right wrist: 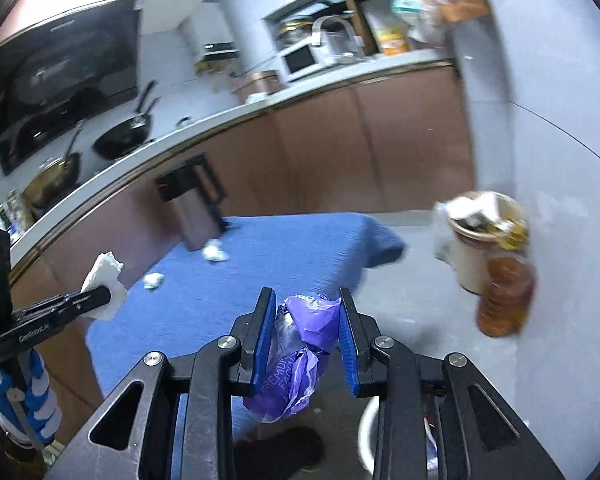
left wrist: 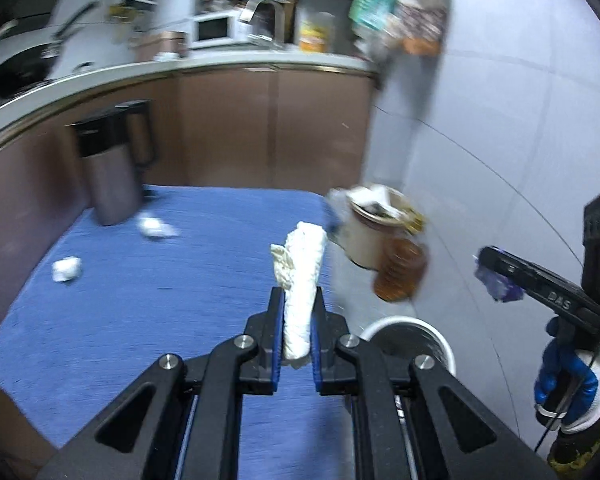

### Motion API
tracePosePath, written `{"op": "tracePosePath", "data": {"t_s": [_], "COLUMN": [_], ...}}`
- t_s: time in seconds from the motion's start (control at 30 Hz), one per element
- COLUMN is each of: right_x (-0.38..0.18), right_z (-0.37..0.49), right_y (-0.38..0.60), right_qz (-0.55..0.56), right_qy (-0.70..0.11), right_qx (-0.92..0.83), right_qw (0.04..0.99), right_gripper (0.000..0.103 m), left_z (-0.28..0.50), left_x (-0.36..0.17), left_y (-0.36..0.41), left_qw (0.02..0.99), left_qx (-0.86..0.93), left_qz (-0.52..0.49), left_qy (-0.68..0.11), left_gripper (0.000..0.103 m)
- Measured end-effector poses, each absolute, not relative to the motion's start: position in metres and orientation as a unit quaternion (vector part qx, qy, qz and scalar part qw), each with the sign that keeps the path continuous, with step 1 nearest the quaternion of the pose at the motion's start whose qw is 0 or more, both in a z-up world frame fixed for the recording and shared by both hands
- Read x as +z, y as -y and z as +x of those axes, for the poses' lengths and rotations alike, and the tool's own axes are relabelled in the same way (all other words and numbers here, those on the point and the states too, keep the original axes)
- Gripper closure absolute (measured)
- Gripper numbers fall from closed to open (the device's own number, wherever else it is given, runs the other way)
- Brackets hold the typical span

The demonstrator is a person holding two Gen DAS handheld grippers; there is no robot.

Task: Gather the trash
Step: 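Carry the purple wrapper and tissue to the bin and open both tools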

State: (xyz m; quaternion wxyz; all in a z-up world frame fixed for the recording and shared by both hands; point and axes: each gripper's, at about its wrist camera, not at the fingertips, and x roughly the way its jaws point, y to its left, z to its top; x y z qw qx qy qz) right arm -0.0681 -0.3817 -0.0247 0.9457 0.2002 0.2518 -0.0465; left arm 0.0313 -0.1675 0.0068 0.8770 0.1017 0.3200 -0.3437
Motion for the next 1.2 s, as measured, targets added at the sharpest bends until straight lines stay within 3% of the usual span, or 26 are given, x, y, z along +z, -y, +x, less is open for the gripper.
{"op": "tracePosePath", "data": {"t_s": [0.43,0.5,0.6,0.67,0.7,0.77,0.93,1.03,1.2], "right_x": [-0.123,-0.137,-0.154,-0.161,-0.163,-0.164,-0.165,-0.162,-0.154], "right_z": [-0.088,-0.085,-0.084,-0.084,-0.085,-0.086,-0.087,-0.087,-0.086], "right_y": [0.471,0.475,0.482,0.487,0.487,0.489,0.492,0.489,0.483], "right_qz": [0.296,0.305,0.313,0.318,0.32,0.319,0.313,0.306,0.293], "right_qy": [-0.314,-0.325,-0.337,-0.34,-0.341,-0.342,-0.343,-0.343,-0.34], "right_qx": [-0.115,-0.118,-0.131,-0.138,-0.141,-0.149,-0.165,-0.17,-0.174], "right_qw": [0.895,0.887,0.878,0.874,0.873,0.871,0.87,0.872,0.876], "right_gripper": [0.072,0.07,0.068,0.062,0.059,0.049,0.04,0.023,0.017], "left_z": [-0.005,-0.005,-0.003,0.001,0.005,0.006,0.009,0.01,0.008], "left_x": [-0.087,-0.098,-0.11,-0.112,-0.112,-0.112,-0.109,-0.103,-0.089], "left_y": [0.315,0.326,0.337,0.338,0.338,0.339,0.332,0.324,0.31], "left_qw": [0.79,0.78,0.771,0.769,0.768,0.769,0.777,0.783,0.799], "left_qx": [-0.425,-0.431,-0.436,-0.437,-0.438,-0.438,-0.43,-0.425,-0.414], "left_qz": [0.179,0.186,0.18,0.169,0.166,0.16,0.146,0.137,0.131], "left_qy": [-0.403,-0.414,-0.428,-0.435,-0.436,-0.438,-0.437,-0.433,-0.416], "left_gripper": [0.089,0.086,0.07,0.057,0.056,0.054,0.054,0.054,0.054]}}
